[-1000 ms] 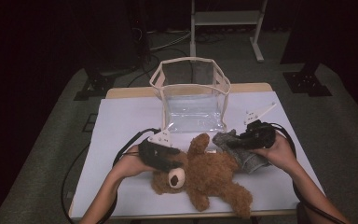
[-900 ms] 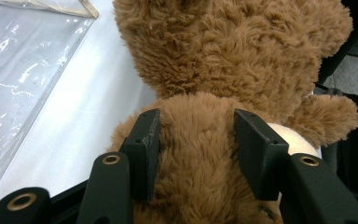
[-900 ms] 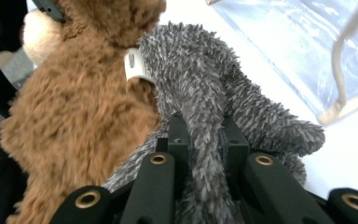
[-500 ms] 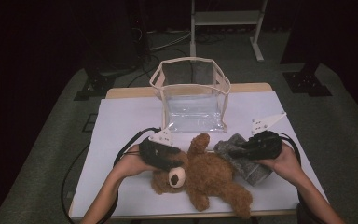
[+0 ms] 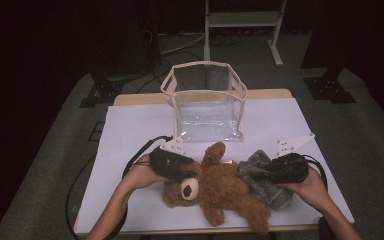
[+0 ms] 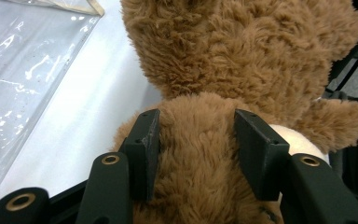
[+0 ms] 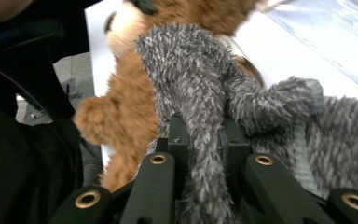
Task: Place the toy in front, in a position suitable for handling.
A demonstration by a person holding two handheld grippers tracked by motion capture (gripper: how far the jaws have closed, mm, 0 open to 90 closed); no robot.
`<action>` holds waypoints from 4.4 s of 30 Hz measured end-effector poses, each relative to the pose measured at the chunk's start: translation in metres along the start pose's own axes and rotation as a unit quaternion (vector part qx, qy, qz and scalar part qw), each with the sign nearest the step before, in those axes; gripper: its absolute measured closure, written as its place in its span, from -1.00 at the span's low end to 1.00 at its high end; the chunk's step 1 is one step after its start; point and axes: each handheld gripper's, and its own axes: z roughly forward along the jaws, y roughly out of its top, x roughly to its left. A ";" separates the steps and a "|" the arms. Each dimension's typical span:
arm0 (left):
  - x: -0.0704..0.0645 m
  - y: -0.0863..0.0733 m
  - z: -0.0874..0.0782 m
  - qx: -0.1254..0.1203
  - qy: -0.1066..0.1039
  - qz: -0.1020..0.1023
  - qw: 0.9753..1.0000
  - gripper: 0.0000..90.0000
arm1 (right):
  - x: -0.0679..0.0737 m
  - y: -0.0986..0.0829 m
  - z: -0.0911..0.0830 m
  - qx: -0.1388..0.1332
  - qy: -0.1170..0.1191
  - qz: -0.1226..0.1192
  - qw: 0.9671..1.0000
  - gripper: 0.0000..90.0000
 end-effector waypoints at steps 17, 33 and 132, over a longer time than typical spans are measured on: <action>0.001 -0.001 0.000 -0.004 -0.002 -0.005 1.000 0.15 | 0.013 0.013 0.013 0.008 0.010 -0.027 1.000 0.74; 0.000 -0.002 -0.027 -0.022 0.028 0.018 0.999 -0.03 | 0.010 0.030 0.033 0.020 0.015 -0.043 0.999 0.74; -0.028 -0.023 0.026 -0.044 -0.013 -0.011 0.999 -0.10 | 0.016 0.071 0.063 0.073 0.004 -0.073 0.995 0.75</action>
